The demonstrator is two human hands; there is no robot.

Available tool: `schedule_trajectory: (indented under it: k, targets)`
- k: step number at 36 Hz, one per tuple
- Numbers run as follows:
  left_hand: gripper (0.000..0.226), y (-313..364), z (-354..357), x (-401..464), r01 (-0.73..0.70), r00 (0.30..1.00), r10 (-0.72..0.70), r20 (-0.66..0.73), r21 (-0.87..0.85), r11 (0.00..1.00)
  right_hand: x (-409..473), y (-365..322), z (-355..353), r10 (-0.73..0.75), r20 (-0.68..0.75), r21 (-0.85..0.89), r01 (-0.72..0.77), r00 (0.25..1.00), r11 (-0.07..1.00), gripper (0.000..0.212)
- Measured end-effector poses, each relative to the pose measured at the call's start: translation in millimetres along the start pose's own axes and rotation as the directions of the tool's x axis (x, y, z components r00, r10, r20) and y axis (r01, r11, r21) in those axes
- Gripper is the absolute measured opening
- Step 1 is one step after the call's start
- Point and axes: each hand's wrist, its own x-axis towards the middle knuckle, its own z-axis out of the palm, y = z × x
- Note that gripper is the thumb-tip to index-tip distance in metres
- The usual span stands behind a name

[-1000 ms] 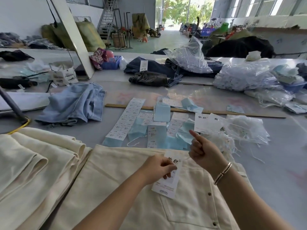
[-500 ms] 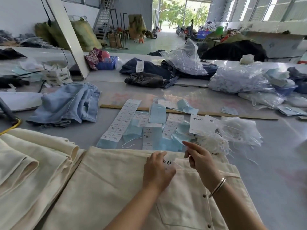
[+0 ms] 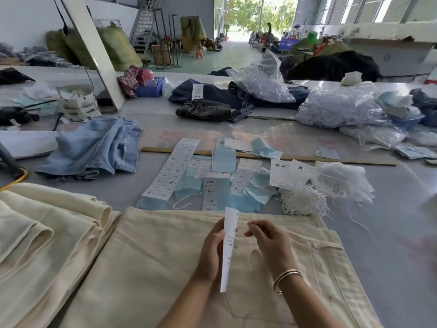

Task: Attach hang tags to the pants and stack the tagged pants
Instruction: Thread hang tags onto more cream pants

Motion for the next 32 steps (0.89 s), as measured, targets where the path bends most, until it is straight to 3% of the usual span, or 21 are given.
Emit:
schedule_trajectory:
  k: [5,12,19,23,28,32]
  targets:
    - [0.040,-1,2,1,-0.008,1.000,0.008,0.006,-0.003,1.000,3,-6,6,-0.106,-0.014,-0.042,0.106,0.994,0.994,0.027]
    - [0.043,3,7,-3,0.013,1.000,-0.013,0.012,-0.001,1.000,11,-10,9,-0.147,-0.034,-0.106,0.142,0.989,0.984,0.021]
    - [0.040,6,7,-2,-0.002,1.000,0.001,0.019,0.037,0.999,10,-11,8,-0.234,-0.040,-0.232,0.219,0.971,0.948,0.031]
    - [0.039,7,11,-1,-0.019,0.999,0.021,-0.030,0.078,0.997,10,-10,5,-0.332,-0.009,-0.370,0.305,0.943,0.877,0.017]
    - [0.013,-2,12,14,0.000,0.993,0.042,-0.114,0.342,0.940,10,-6,3,-0.380,0.011,-0.414,0.350,0.925,0.840,0.011]
    - [0.008,-4,17,18,0.053,0.983,0.005,-0.183,0.307,0.950,8,-4,4,-0.343,0.003,-0.388,0.318,0.939,0.865,0.017]
